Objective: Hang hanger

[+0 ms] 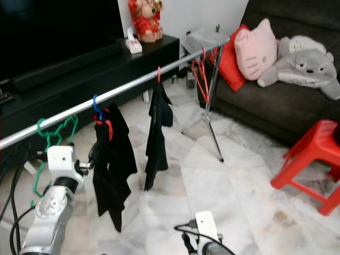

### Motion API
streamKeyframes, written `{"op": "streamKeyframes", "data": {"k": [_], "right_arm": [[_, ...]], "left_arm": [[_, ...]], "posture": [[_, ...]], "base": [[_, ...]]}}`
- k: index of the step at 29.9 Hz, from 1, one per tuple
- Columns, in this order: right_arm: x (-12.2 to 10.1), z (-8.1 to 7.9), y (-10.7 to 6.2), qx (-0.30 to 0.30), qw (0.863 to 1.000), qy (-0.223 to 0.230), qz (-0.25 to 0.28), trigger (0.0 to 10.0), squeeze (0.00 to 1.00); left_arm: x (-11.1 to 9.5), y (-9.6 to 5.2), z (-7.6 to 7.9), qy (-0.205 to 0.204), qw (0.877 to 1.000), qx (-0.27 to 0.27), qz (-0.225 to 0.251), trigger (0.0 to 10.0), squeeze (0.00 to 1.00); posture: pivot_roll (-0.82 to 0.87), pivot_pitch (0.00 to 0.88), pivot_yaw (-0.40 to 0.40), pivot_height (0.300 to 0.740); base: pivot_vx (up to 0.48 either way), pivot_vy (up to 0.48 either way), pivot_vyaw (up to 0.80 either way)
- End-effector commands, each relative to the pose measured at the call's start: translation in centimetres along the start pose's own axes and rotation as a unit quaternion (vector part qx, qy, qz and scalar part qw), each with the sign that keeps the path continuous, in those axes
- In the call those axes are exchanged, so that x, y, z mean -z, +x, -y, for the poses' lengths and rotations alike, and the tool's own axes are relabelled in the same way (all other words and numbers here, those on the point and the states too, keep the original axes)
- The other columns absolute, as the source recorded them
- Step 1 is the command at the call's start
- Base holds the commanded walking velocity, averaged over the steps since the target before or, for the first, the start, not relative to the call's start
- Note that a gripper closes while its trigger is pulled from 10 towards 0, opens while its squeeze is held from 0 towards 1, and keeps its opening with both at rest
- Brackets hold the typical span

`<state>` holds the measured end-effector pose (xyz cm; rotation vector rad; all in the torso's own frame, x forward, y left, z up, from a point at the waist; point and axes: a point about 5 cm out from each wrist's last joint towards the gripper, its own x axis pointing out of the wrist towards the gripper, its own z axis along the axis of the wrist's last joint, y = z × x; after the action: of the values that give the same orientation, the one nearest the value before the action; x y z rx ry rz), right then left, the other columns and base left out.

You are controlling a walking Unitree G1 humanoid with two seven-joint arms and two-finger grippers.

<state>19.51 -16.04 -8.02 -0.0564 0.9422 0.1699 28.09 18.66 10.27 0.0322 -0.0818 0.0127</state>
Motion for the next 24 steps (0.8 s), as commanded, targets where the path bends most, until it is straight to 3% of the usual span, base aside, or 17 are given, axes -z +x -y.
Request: {"op": "streamKeyframes", "data": {"k": [1, 24], "right_arm": [[0.32, 0.75, -0.18, 0.010, 1.000, 0.002, -0.002, 10.0, 0.00], [0.33, 0.71, -0.17, 0.009, 1.000, 0.002, -0.003, 10.0, 0.00]], "left_arm": [[-0.26, 0.14, 0.63, -0.003, 1.000, 0.009, 0.002, 10.0, 0.00], [-0.11, -0.06, 1.39, 0.012, 0.999, 0.039, 0.000, 10.0, 0.00]], "posture": [[-0.10, 0.000, 0.041, 0.740], [-0.10, 0.000, 0.042, 0.740]], "base": [[0.000, 0.356, 0.00], [0.000, 0.000, 0.00]]}}
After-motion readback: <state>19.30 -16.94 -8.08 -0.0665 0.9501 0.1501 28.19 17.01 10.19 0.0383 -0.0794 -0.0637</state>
